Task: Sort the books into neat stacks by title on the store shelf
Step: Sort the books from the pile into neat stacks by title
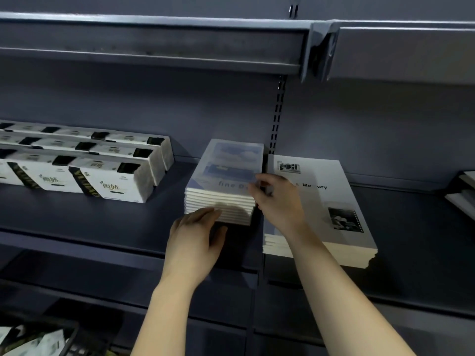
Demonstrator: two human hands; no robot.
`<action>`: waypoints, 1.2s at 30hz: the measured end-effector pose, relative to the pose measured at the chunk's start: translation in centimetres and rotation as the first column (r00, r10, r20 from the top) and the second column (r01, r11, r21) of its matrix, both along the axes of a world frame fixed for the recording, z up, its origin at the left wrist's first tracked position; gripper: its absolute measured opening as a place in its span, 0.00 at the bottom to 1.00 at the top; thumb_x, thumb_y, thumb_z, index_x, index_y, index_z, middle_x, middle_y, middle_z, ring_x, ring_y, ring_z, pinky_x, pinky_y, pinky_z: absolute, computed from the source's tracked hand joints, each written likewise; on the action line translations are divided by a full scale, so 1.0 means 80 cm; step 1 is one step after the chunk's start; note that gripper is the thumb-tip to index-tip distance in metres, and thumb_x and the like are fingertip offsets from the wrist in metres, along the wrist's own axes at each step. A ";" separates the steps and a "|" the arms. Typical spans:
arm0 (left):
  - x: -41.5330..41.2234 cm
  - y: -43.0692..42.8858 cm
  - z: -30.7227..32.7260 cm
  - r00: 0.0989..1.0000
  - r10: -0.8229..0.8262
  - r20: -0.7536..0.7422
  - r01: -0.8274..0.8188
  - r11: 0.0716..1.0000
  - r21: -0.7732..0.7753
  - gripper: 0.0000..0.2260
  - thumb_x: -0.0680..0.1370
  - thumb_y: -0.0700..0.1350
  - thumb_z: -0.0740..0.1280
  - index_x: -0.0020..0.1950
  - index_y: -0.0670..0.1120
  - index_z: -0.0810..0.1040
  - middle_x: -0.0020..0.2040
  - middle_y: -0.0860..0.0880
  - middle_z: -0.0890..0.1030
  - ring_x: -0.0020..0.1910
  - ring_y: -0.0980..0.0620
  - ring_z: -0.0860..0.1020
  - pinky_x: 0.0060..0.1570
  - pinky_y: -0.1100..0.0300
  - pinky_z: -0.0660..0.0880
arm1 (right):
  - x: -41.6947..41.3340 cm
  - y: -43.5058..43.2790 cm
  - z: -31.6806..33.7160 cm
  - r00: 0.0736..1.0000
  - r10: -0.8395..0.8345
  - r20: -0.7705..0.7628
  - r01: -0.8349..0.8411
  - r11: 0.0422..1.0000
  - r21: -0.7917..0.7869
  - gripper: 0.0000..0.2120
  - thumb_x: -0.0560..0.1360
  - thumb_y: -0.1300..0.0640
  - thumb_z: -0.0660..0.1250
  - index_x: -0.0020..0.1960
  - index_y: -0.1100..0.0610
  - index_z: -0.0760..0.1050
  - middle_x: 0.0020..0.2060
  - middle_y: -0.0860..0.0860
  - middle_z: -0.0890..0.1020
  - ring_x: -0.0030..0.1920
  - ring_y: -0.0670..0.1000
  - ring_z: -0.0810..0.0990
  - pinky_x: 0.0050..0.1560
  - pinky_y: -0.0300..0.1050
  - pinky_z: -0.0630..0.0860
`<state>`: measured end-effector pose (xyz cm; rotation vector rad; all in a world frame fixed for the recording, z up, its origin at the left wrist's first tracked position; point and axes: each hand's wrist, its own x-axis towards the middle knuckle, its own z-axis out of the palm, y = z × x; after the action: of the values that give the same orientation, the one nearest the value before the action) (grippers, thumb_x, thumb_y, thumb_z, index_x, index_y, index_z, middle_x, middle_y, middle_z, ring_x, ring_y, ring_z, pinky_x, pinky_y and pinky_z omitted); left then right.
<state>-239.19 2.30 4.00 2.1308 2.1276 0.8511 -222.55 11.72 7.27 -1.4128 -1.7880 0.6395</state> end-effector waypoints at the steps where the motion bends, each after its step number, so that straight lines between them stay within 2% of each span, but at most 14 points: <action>1: 0.003 0.000 0.002 1.000 -0.006 -0.006 0.006 1.000 0.008 0.21 0.74 0.55 0.57 0.62 0.48 0.78 0.61 0.50 0.79 0.59 0.48 0.77 0.58 0.51 0.72 | 0.004 -0.002 0.000 1.000 0.003 0.014 -0.004 1.000 0.020 0.16 0.77 0.49 0.67 0.62 0.54 0.78 0.51 0.49 0.81 0.50 0.47 0.79 0.49 0.34 0.71; 5: 0.026 0.002 0.014 1.000 -0.014 -0.020 0.015 1.000 0.027 0.19 0.75 0.53 0.60 0.62 0.48 0.78 0.60 0.50 0.80 0.58 0.47 0.78 0.58 0.50 0.73 | 0.027 -0.008 -0.002 0.995 0.027 0.093 -0.035 0.996 0.079 0.10 0.77 0.53 0.66 0.57 0.53 0.80 0.50 0.47 0.82 0.42 0.41 0.77 0.40 0.23 0.67; 7: 0.042 0.003 0.020 0.999 -0.037 -0.030 0.038 0.998 0.043 0.19 0.75 0.52 0.59 0.62 0.48 0.78 0.59 0.49 0.80 0.57 0.46 0.78 0.57 0.49 0.74 | 0.045 -0.011 -0.002 0.990 0.026 0.139 -0.040 0.995 0.096 0.09 0.77 0.54 0.66 0.55 0.53 0.81 0.48 0.46 0.83 0.41 0.40 0.76 0.41 0.25 0.69; 9: 0.060 0.003 0.027 0.997 -0.069 -0.030 0.071 0.995 0.065 0.19 0.76 0.52 0.58 0.62 0.48 0.78 0.57 0.49 0.81 0.55 0.46 0.79 0.56 0.49 0.74 | 0.064 -0.013 -0.002 0.984 0.007 0.175 -0.031 0.990 0.135 0.07 0.77 0.54 0.66 0.52 0.53 0.82 0.46 0.46 0.84 0.41 0.41 0.77 0.45 0.34 0.75; 12: 0.102 0.007 0.036 0.994 -0.098 -0.042 0.101 0.992 0.080 0.18 0.76 0.53 0.58 0.61 0.48 0.78 0.56 0.49 0.81 0.53 0.46 0.79 0.56 0.50 0.74 | 0.106 -0.019 -0.001 0.976 -0.019 0.218 -0.018 0.986 0.166 0.07 0.77 0.55 0.66 0.53 0.53 0.81 0.49 0.47 0.84 0.46 0.44 0.80 0.52 0.41 0.78; 14: 0.134 0.009 0.041 0.992 -0.107 -0.071 0.113 0.989 0.091 0.18 0.77 0.54 0.57 0.60 0.49 0.78 0.56 0.49 0.81 0.52 0.46 0.79 0.55 0.52 0.73 | 0.138 -0.023 0.000 0.971 -0.039 0.236 0.001 0.987 0.163 0.08 0.77 0.56 0.67 0.55 0.52 0.80 0.51 0.47 0.83 0.49 0.45 0.81 0.53 0.41 0.78; 17: 0.193 0.018 0.049 0.983 -0.152 -0.103 0.163 0.981 0.106 0.18 0.77 0.54 0.56 0.59 0.49 0.78 0.55 0.49 0.81 0.53 0.46 0.79 0.56 0.50 0.73 | 0.196 -0.030 0.005 0.972 -0.059 0.227 0.022 0.987 0.161 0.07 0.77 0.57 0.67 0.53 0.53 0.80 0.49 0.48 0.83 0.47 0.45 0.81 0.51 0.43 0.79; 21: 0.270 0.028 0.054 0.970 -0.223 -0.098 0.230 0.971 0.059 0.15 0.78 0.54 0.58 0.61 0.52 0.76 0.58 0.51 0.79 0.57 0.49 0.76 0.61 0.52 0.69 | 0.278 -0.038 0.014 0.963 -0.071 0.259 0.039 0.991 0.129 0.08 0.77 0.57 0.66 0.55 0.51 0.79 0.47 0.44 0.81 0.44 0.38 0.76 0.48 0.32 0.74; 22: 0.291 0.030 0.054 0.965 -0.239 -0.111 0.245 0.968 0.049 0.15 0.78 0.54 0.58 0.62 0.53 0.75 0.59 0.52 0.79 0.58 0.50 0.75 0.61 0.54 0.66 | 0.301 -0.039 0.016 0.960 -0.100 0.260 0.064 0.988 0.144 0.08 0.77 0.57 0.66 0.56 0.52 0.79 0.48 0.44 0.81 0.45 0.37 0.75 0.49 0.32 0.73; 28: 0.403 0.038 0.052 0.944 -0.318 -0.092 0.319 0.948 -0.002 0.18 0.80 0.55 0.55 0.69 0.54 0.69 0.65 0.53 0.74 0.63 0.52 0.71 0.64 0.57 0.59 | 0.414 -0.045 0.021 0.939 -0.233 0.251 0.193 0.965 0.176 0.11 0.77 0.58 0.67 0.58 0.55 0.80 0.51 0.50 0.83 0.52 0.49 0.80 0.53 0.36 0.71; 32: 0.468 0.039 0.052 0.935 -0.348 -0.069 0.347 0.938 -0.021 0.19 0.80 0.55 0.55 0.71 0.55 0.66 0.67 0.54 0.71 0.65 0.52 0.69 0.66 0.55 0.61 | 0.478 -0.046 0.024 0.925 -0.301 0.232 0.251 0.942 0.221 0.10 0.75 0.59 0.68 0.56 0.56 0.82 0.50 0.54 0.84 0.50 0.53 0.82 0.52 0.39 0.73; 36: 0.522 0.039 0.048 0.928 -0.365 -0.077 0.365 0.931 -0.012 0.18 0.80 0.54 0.57 0.69 0.54 0.69 0.66 0.54 0.73 0.63 0.51 0.71 0.63 0.55 0.61 | 0.539 -0.044 0.016 0.908 -0.362 0.212 0.321 0.925 0.204 0.09 0.74 0.60 0.68 0.52 0.57 0.83 0.47 0.56 0.85 0.49 0.56 0.82 0.50 0.42 0.74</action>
<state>-197.45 5.41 7.83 2.4844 1.6677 0.7404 -179.42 8.21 8.57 -1.6936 -1.6708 0.1306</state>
